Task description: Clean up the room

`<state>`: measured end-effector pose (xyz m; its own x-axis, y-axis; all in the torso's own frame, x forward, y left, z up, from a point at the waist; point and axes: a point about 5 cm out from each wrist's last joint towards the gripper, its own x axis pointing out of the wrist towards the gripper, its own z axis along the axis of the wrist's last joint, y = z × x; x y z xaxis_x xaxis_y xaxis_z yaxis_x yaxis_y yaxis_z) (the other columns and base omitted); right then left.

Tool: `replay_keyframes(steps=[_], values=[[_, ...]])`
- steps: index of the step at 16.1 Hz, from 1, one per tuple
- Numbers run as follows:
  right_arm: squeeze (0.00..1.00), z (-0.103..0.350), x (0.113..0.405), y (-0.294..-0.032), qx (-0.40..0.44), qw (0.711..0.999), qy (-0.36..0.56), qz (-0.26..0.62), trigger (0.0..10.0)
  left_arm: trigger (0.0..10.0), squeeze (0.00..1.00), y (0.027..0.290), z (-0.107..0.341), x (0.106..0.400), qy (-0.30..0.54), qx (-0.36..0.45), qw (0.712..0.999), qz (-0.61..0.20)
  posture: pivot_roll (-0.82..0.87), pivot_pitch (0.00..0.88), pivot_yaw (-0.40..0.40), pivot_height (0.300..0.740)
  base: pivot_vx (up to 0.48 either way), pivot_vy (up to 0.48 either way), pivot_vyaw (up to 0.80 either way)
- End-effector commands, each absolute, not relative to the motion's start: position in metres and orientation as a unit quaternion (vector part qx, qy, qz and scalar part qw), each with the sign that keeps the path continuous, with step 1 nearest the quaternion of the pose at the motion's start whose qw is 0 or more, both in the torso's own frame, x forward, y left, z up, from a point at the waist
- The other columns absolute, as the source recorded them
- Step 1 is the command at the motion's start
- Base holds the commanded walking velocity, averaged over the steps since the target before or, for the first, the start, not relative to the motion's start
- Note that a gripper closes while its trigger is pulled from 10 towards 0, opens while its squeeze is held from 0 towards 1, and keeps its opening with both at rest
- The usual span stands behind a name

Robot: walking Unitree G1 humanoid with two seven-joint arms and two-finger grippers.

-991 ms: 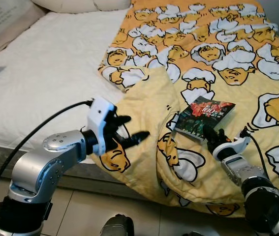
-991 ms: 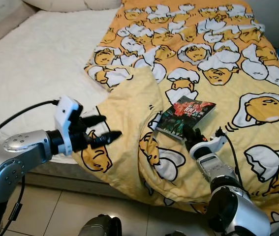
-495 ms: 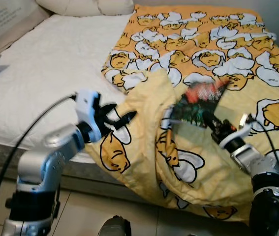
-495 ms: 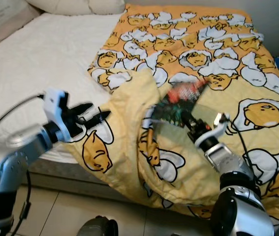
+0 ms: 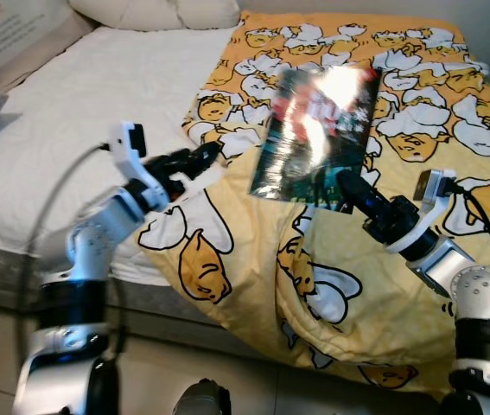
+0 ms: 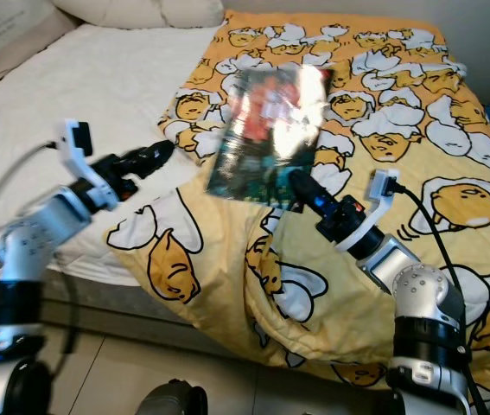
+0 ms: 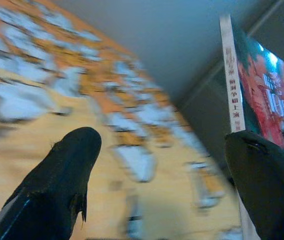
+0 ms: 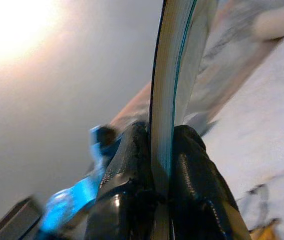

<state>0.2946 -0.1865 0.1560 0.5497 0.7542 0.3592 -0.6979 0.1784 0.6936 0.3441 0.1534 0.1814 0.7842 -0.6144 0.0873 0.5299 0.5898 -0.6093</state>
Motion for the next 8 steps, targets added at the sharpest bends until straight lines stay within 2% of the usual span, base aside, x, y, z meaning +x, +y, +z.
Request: replay_keyframes(steps=[1, 3, 4, 5, 7, 8], values=[[0.00, 0.168, 0.292, -0.180, 0.427, 0.750, 0.015, 0.505, 0.0, 10.0, 0.00, 0.148, 0.188, 0.345, 0.058, -0.340, 0.871, -0.350, 0.04, 0.000, 0.061, 0.740, 0.000, 0.000, 0.00], [0.00, 0.169, 0.287, -0.173, 0.423, 0.745, 0.025, 0.515, 0.0, 10.0, 0.00, 0.124, 0.189, 0.340, 0.061, -0.416, 0.799, -0.430, 0.02, 0.000, 0.070, 0.740, 0.000, 0.000, 0.00], [0.00, 0.168, 0.286, -0.171, 0.421, 0.747, 0.031, 0.514, 0.0, 10.0, 0.00, 0.118, 0.191, 0.337, 0.057, -0.437, 0.776, -0.452, 0.01, 0.000, 0.074, 0.740, 0.000, 0.000, 0.00], [0.00, 0.168, 0.285, -0.170, 0.420, 0.748, 0.033, 0.514, 0.0, 10.0, 0.00, 0.116, 0.192, 0.336, 0.053, -0.447, 0.765, -0.461, 0.01, 0.000, 0.074, 0.740, 0.000, 0.000, 0.00], [0.00, 0.167, 0.282, -0.171, 0.418, 0.751, 0.037, 0.509, 0.0, 10.0, 0.00, 0.115, 0.196, 0.329, 0.037, -0.493, 0.718, -0.490, 0.00, 0.000, 0.075, 0.740, 0.000, 0.000, 0.00], [0.00, 0.168, 0.281, -0.171, 0.418, 0.751, 0.037, 0.510, 0.0, 10.0, 0.00, 0.116, 0.194, 0.328, 0.040, -0.499, 0.711, -0.494, 0.00, 0.000, 0.073, 0.740, 0.000, 0.000, 0.00]])
